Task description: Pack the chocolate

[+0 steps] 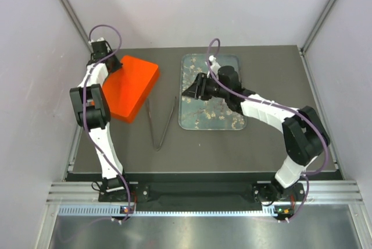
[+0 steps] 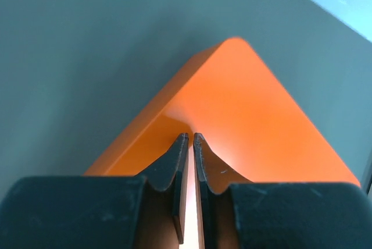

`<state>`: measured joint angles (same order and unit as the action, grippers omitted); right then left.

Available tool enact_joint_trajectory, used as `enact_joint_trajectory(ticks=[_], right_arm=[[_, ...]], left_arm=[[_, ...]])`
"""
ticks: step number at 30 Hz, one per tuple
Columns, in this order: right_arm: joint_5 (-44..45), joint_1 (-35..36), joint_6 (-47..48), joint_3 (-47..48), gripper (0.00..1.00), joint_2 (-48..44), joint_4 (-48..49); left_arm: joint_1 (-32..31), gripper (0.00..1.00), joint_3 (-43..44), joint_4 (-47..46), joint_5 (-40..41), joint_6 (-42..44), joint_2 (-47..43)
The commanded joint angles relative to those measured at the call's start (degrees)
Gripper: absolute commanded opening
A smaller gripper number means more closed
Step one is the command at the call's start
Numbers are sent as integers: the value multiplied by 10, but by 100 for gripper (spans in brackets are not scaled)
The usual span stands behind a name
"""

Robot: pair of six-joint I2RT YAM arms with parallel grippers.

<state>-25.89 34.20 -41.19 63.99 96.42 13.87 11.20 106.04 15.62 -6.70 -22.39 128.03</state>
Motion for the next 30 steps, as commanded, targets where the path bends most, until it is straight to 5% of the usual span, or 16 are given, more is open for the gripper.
enact_joint_trajectory(ticks=[1, 4, 8, 11, 14, 15, 16, 25, 30], right_arm=[[23, -4, 31, 39, 51, -62, -33], [33, -4, 43, 38, 54, -95, -58], [73, -5, 73, 15, 99, -149, -95], [118, -9, 99, -1, 100, -204, -135], [178, -10, 117, -4, 100, -258, -195], [190, -10, 131, -4, 100, -282, -211], [216, -10, 138, -2, 100, -292, -237], [378, -10, 126, -42, 100, -381, -343], [381, -10, 128, -72, 100, -422, -346]], left_arm=[[-5, 14, -4, 51, 3, -3, -67], [-15, 17, -7, 71, -9, -22, -130], [-52, 29, -82, 66, -53, -49, -251], [-86, 38, -177, 41, -82, -48, -339], [-110, 64, -251, 15, -151, -44, -405], [-110, 89, -260, 22, -165, -41, -417], [-129, 98, -277, 27, -182, -40, -428], [-232, 99, -414, -32, -253, -31, -585], [-241, 99, -453, -45, -248, -20, -644]])
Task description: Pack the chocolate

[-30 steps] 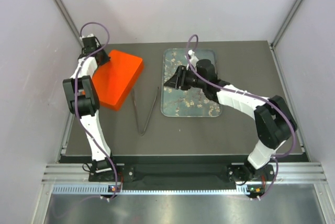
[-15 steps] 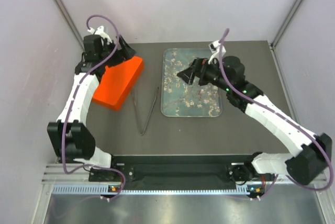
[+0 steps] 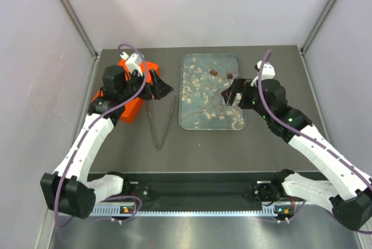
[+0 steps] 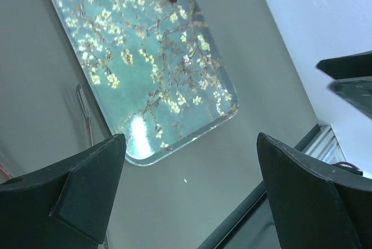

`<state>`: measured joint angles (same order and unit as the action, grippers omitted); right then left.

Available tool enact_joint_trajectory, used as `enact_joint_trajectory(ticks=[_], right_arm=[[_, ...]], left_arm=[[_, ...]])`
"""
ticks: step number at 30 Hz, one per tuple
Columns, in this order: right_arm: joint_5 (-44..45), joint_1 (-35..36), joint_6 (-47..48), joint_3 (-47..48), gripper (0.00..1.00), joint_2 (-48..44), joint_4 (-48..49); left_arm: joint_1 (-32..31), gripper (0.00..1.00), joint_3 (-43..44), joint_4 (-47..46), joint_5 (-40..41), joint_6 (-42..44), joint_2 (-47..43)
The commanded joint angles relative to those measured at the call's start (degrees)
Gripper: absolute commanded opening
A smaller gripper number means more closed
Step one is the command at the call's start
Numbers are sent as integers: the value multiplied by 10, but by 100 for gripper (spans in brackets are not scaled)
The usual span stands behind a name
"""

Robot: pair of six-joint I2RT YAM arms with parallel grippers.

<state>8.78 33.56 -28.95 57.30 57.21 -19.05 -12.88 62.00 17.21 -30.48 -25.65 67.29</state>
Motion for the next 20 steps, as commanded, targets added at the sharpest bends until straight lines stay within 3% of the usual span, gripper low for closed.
enact_joint_trajectory(ticks=[1, 7, 20], right_arm=[[42, -4, 6, -7, 100, -35, -18], [81, -3, 35, -13, 100, -70, -20], [79, -4, 52, -11, 100, -80, -26]], left_arm=[[0, 99, -18, -61, -10, 15, -42], [0, 99, -54, -50, 1, 38, -62], [0, 99, -39, -35, 16, 32, -75]])
